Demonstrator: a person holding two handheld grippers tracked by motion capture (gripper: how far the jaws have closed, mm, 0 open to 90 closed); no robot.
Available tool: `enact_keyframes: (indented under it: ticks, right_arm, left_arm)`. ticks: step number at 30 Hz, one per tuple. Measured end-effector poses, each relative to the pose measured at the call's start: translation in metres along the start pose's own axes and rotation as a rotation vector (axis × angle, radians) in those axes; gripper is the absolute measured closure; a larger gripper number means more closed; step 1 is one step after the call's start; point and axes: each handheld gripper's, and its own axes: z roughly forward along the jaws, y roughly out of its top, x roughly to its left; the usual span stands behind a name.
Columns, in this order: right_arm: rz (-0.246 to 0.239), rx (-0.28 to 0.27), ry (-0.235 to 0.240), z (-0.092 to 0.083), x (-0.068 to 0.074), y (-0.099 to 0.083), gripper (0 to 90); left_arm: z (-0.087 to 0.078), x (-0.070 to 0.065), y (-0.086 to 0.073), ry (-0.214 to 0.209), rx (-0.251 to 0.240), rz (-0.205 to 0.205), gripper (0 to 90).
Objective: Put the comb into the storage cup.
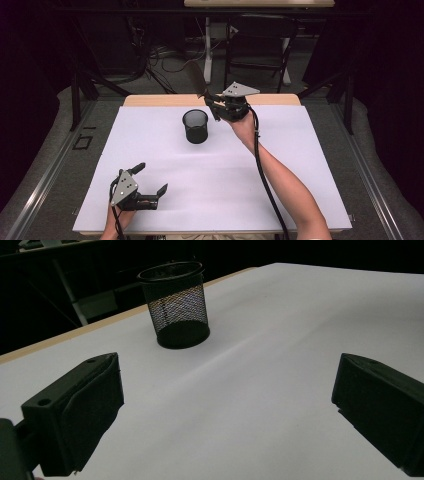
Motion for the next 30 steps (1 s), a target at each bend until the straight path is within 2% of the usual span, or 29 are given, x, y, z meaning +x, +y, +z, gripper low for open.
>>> enact_keyframes:
  ticks: [30]
  right_arm:
    - [0.04, -0.049, 0.019, 0.017, 0.001, 0.001, 72.9]
  left_arm:
    - [0.001, -0.001, 0.0, -0.003, -0.001, -0.005, 0.2]
